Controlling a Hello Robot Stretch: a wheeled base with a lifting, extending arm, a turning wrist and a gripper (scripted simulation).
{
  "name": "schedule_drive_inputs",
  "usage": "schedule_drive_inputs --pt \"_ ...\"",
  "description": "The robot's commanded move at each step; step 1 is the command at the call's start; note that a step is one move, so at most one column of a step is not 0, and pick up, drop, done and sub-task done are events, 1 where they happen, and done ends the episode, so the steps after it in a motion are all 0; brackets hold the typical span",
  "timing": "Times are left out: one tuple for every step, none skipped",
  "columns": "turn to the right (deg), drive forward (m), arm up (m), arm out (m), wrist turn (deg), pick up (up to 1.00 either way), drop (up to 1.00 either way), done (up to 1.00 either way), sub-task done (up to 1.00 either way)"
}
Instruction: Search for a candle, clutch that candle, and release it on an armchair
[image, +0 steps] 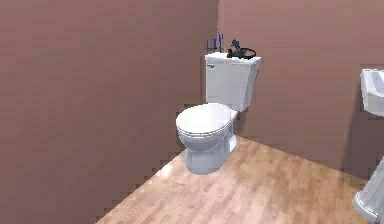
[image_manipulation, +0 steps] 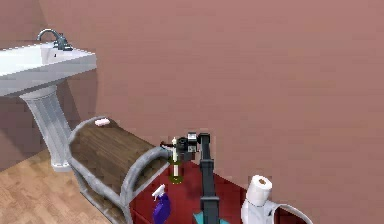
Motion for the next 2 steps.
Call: schedule_drive_inputs --pt "0.0 0.00 0.10 0.00 0.0 0.00 0.00 0.00 0.00" --pt "0.0 0.00 0.24 0.00 0.0 0.00 0.00 0.00 0.00"
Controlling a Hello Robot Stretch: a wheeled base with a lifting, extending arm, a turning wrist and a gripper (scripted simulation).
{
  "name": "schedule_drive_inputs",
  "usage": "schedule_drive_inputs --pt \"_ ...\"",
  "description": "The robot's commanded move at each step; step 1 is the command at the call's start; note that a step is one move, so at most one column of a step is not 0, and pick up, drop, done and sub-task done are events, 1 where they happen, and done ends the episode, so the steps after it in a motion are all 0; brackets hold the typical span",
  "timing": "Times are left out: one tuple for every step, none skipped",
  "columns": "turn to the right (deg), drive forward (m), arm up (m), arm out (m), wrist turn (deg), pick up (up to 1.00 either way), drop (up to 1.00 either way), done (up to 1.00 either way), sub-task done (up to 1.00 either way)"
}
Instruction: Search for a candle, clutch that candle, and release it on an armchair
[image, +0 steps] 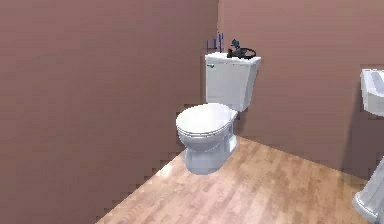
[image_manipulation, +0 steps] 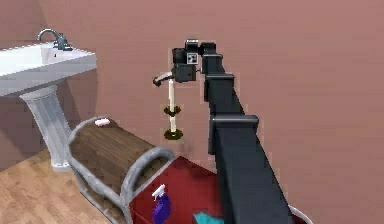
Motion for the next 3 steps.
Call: schedule_drive_inputs --pt "0.0 0.00 0.00 0.00 -45.0 0.00 0.00 0.00 0.00" --pt "0.0 0.00 0.00 0.00 -45.0 0.00 0.00 0.00 0.00" --pt "0.0 0.00 0.00 0.00 -21.0 0.00 0.00 0.00 0.00"
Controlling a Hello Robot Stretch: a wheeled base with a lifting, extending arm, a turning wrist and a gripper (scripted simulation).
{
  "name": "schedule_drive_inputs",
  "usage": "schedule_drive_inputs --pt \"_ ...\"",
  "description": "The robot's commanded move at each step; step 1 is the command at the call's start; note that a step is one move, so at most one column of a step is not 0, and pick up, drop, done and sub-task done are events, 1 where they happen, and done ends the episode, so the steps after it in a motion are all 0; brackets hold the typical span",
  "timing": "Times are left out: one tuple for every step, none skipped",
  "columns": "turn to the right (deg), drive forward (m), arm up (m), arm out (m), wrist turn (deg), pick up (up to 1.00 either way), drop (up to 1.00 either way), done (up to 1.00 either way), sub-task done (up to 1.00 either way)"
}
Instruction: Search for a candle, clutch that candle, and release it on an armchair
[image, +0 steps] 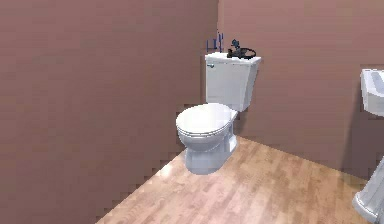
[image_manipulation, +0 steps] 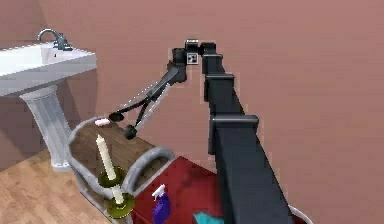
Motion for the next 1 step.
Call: schedule_drive_inputs --pt "0.0 0.00 0.00 -0.48 0.0 0.00 0.00 0.00 0.00"
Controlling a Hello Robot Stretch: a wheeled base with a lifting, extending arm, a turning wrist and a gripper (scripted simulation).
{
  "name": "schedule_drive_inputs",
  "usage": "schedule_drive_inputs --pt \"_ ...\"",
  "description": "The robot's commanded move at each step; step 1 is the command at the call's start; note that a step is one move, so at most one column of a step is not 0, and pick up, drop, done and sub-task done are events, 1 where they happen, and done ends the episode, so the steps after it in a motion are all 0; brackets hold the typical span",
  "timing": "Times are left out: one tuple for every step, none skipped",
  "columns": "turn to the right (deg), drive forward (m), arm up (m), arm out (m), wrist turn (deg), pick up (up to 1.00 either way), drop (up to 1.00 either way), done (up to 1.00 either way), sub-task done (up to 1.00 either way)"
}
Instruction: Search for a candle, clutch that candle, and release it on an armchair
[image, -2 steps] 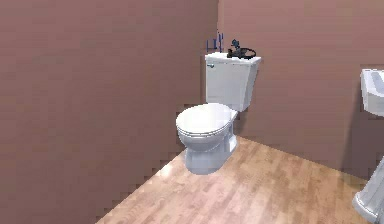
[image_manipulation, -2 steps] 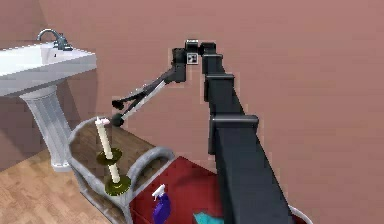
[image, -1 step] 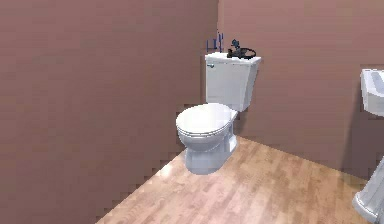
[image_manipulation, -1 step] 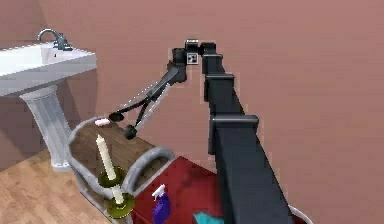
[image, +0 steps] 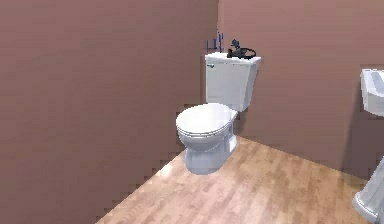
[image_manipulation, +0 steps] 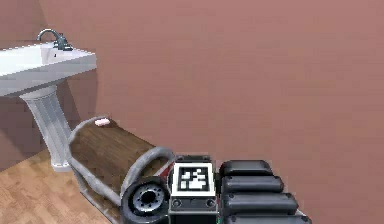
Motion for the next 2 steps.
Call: schedule_drive_inputs --pt "-45.0 0.00 0.00 0.00 0.0 0.00 0.00 0.00 0.00" --pt "-45.0 0.00 0.00 0.00 0.0 0.00 0.00 0.00 0.00"
